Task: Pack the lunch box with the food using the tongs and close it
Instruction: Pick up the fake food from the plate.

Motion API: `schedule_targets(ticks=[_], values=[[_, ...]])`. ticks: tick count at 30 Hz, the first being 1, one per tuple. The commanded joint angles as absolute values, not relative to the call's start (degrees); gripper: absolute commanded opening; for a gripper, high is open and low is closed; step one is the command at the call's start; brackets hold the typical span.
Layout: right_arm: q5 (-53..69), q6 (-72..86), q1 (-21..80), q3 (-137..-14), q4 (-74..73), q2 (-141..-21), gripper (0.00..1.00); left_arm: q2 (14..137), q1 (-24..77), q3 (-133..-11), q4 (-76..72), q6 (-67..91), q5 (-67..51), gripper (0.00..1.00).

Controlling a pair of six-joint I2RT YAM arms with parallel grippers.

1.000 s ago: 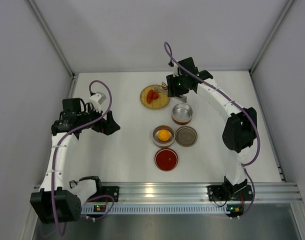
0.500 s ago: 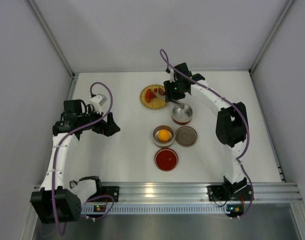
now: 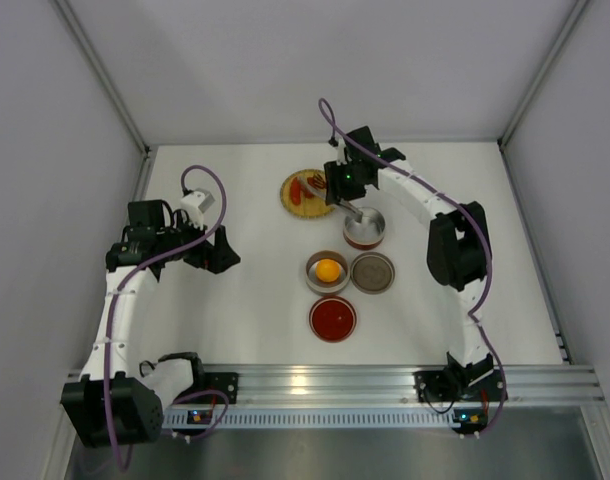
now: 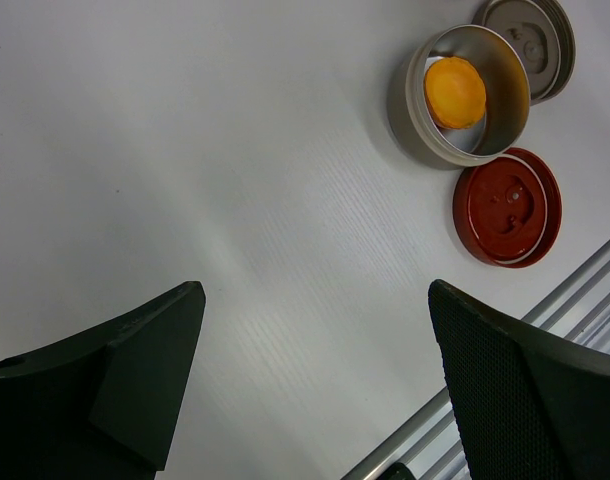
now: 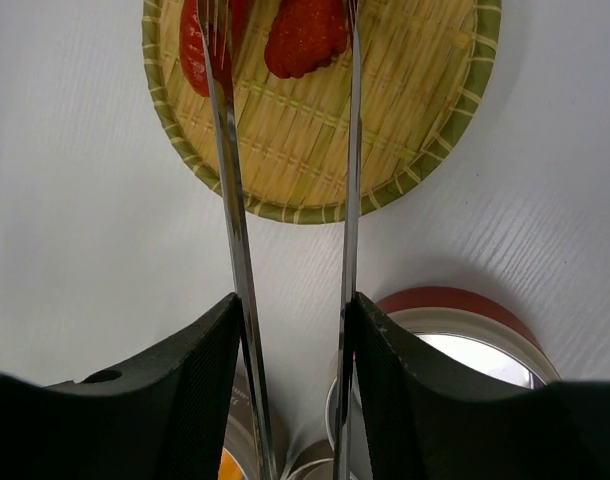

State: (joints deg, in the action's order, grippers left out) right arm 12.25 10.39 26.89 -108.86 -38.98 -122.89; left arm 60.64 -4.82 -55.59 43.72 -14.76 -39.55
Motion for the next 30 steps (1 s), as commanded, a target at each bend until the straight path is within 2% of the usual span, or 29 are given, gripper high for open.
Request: schedule_targets(ticks=[1, 15, 21, 30], values=[[14.33, 11.95, 27.69, -111.27, -36.74, -123.23, 0.46, 60.56, -4.75, -55.11, 41.48, -15.73, -39.99, 0.98], [5.36, 7.65, 27.33, -108.81, -44.03, -120.15, 0.43, 60.73, -4.83, -55.28, 41.40, -15.38, -40.52, 0.98], [5.10, 6.59, 29.18, -110.21, -44.91, -121.02, 0.42, 60.91, -4.83, -55.55, 41.31, -15.21, -40.69, 0.98], [-1.93, 2.99, 33.05, -114.87, -47.46, -123.66, 0.42, 60.73, -4.75, -55.55, 41.49, -15.64, -40.25, 0.98]])
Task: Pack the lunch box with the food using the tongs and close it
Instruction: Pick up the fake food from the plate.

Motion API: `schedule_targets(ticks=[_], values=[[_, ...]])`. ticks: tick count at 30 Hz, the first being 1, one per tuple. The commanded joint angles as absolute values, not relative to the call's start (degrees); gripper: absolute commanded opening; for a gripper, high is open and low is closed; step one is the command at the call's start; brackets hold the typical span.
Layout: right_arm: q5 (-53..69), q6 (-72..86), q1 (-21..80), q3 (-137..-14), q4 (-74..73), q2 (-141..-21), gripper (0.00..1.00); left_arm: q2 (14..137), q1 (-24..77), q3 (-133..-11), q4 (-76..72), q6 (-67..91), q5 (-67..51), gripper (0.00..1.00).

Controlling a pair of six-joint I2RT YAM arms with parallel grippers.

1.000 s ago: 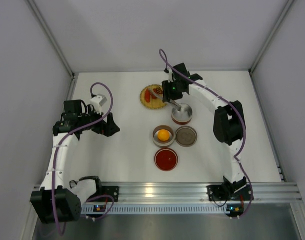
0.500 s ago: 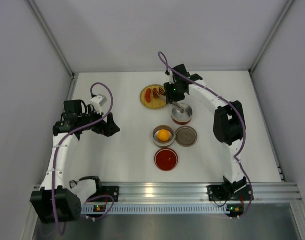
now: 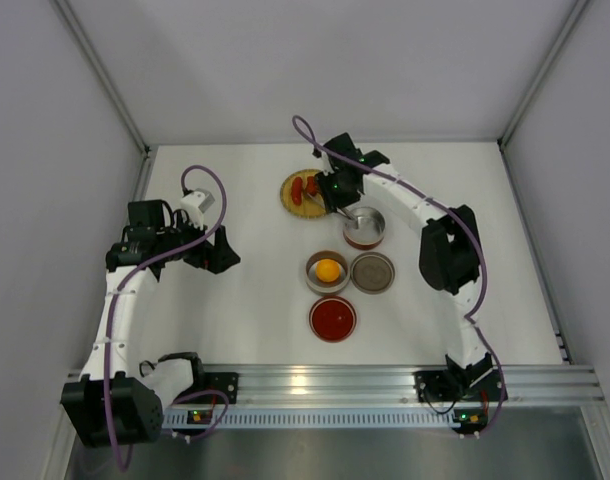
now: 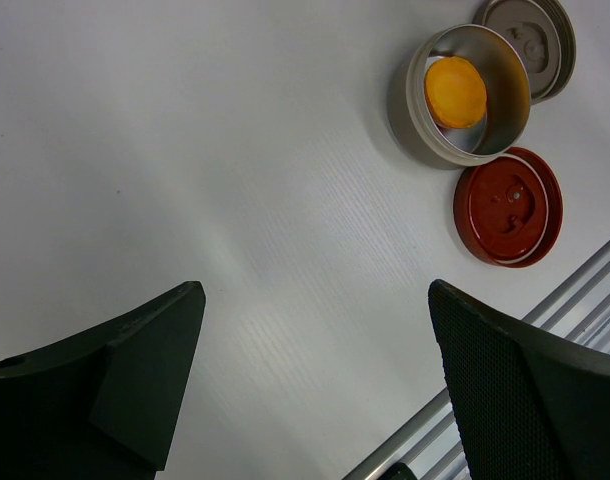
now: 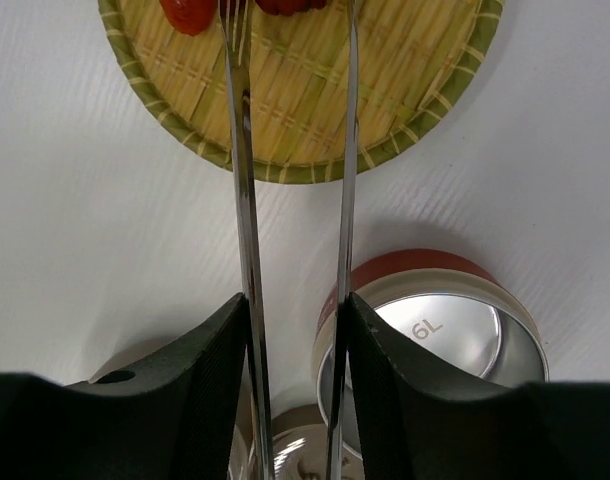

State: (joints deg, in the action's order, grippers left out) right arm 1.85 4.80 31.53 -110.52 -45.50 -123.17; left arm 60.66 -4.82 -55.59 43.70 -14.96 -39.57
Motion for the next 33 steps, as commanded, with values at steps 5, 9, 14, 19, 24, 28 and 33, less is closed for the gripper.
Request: schedule_targets(ticks=[5, 9, 14, 19, 24, 28, 33], values=[[-3.51, 2.20, 33.22, -116.02, -49.13, -124.37, 0.41, 60.47, -4.83, -55.20, 41.31, -15.47, -40.52, 0.98], [-4.39, 1.58, 33.31, -115.58, -49.13, -124.28, 0.39, 60.38, -4.83, -55.20, 41.13, -15.38, -40.69, 0.98], [-4.57, 0.53, 33.22, -115.58, -48.96, -124.19, 0.33, 60.12, -4.75, -55.28, 41.31, -15.64, -40.43, 0.98], [-4.57, 0.53, 33.31, -114.61, -48.17, -122.88, 0.22, 59.77, -4.83, -55.20, 41.40, -15.82, -40.08, 0.98], [-3.96, -1.67, 33.22, -112.15, -46.23, -118.93, 0.10, 59.77, -4.83, -55.19, 41.31, -15.82, -40.25, 0.98], [-3.60, -2.46, 33.31, -110.66, -45.70, -115.68, 0.01, 59.68, -4.75, -55.28, 41.31, -15.65, -40.43, 0.98], [-2.38, -3.78, 33.05, -106.80, -44.48, -110.06, 0.00, 59.06, -4.75, -55.11, 41.57, -15.38, -40.43, 0.98]])
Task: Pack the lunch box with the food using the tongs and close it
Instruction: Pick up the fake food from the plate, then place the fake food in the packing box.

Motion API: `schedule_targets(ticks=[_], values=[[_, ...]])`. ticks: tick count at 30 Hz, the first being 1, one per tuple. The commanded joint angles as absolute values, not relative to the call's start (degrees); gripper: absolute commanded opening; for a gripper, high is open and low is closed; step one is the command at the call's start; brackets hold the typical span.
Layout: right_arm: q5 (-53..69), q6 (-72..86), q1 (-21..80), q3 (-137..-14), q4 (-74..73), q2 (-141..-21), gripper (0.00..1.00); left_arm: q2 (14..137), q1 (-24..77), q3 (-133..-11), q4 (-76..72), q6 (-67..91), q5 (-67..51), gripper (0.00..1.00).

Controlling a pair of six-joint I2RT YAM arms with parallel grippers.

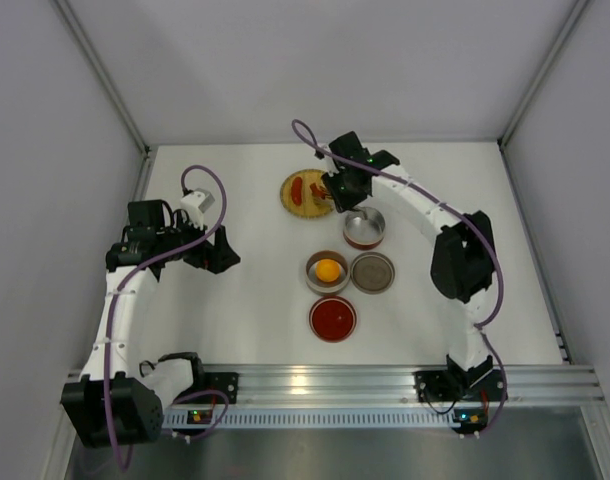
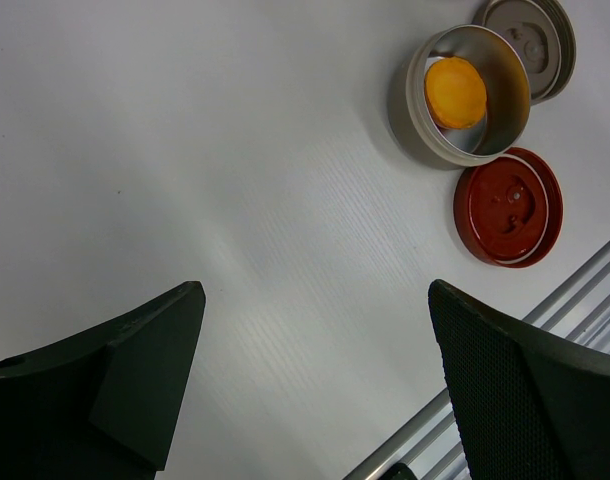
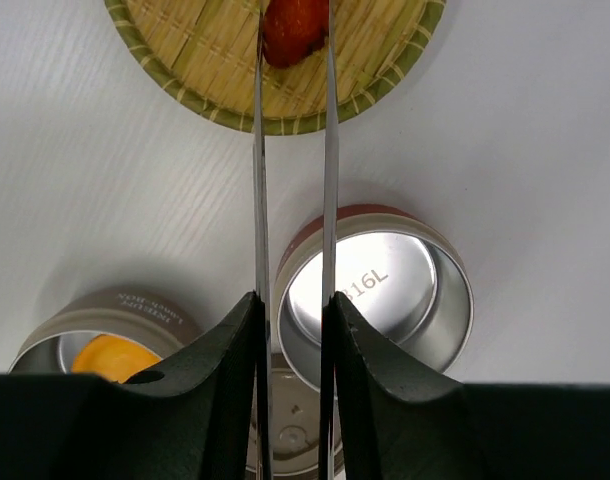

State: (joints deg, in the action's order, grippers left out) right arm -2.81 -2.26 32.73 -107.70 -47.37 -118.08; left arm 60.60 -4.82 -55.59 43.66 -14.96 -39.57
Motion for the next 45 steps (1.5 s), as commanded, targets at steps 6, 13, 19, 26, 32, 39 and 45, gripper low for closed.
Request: schedule_targets(ticks=[6, 13, 19, 26, 32, 39, 45], values=[[-0.44, -6.23, 32.35, -102.49, -43.24, -103.99, 0.00, 58.18, -4.83, -55.02, 41.66, -15.38, -40.52, 0.98], [2.81, -10.28, 30.85, -98.00, -45.78, -95.28, 0.00, 58.10, -4.75, -55.37, 41.75, -15.38, -40.96, 0.98], [4.30, -14.94, 26.46, -92.99, -50.18, -87.20, 0.00, 57.75, -4.83, -55.37, 41.66, -15.12, -41.75, 0.98], [8.08, -21.35, 21.97, -87.90, -56.95, -82.88, 0.00, 58.09, -4.75, -55.20, 41.31, -14.68, -42.63, 0.98], [8.44, -23.81, 20.66, -85.26, -58.88, -81.74, 0.00, 57.66, -4.75, -55.11, 41.57, -14.77, -42.45, 0.98], [8.44, -24.79, 19.78, -83.32, -58.98, -81.91, 0.00, 57.30, -4.75, -55.11, 42.10, -15.29, -42.19, 0.98], [9.31, -24.43, 19.86, -83.58, -58.27, -84.20, 0.00, 57.57, -4.75, -55.11, 41.92, -15.12, -42.45, 0.98]])
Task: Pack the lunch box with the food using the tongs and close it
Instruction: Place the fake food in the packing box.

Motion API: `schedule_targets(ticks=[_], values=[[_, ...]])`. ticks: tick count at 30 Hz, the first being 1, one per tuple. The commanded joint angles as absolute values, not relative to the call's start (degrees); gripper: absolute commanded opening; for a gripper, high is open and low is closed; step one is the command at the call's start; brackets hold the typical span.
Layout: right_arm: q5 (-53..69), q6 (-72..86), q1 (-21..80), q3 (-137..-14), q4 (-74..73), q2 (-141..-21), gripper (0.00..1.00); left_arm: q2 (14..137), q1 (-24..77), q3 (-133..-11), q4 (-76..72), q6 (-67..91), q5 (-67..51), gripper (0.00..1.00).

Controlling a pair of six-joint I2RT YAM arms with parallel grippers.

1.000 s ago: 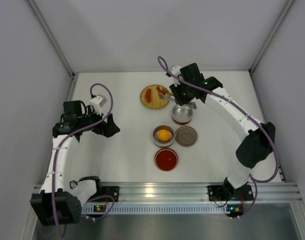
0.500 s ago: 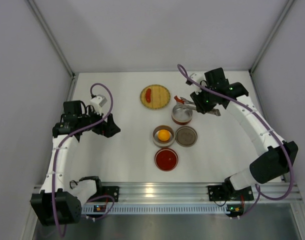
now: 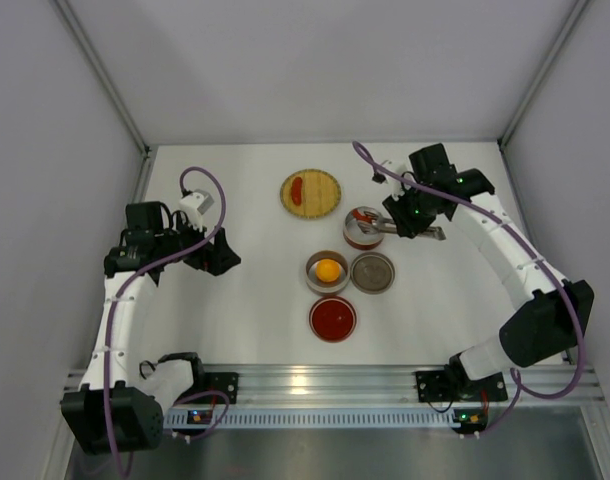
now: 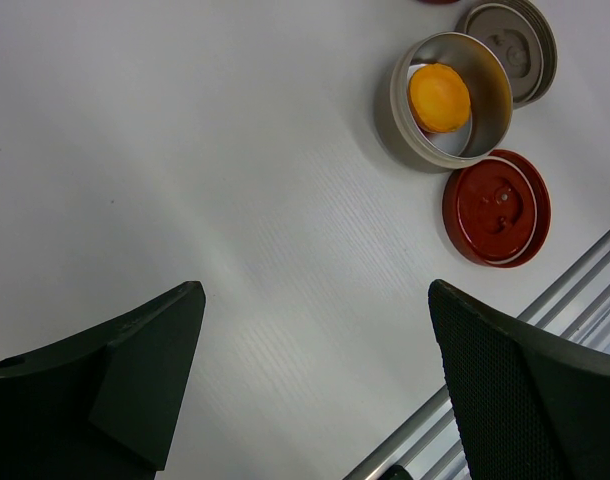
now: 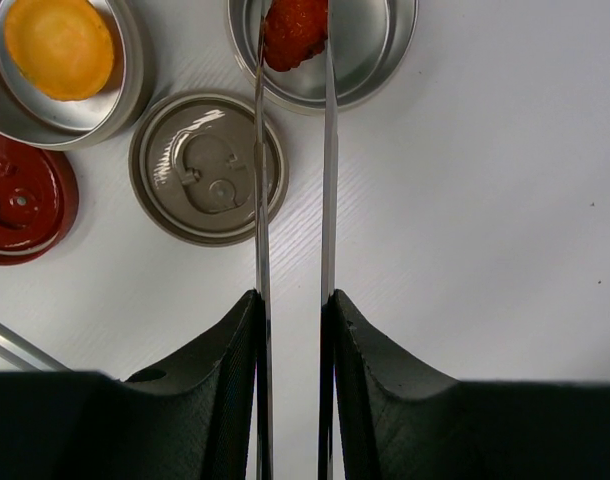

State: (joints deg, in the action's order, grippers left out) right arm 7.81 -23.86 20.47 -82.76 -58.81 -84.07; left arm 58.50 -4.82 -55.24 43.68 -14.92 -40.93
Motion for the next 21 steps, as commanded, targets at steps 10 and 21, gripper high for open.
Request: schedule_targets(ticks=[10, 21], values=[[10.11, -24.17, 19.86, -83.50, -58.10, -87.27, 0.02, 57.57, -4.75, -54.76, 42.10, -15.73, -42.01, 0.98], [12.22, -24.17, 19.69, -85.69, -59.59, -87.54, 0.23, 58.10, -4.83, -54.67, 41.57, -15.47, -42.45, 0.98]])
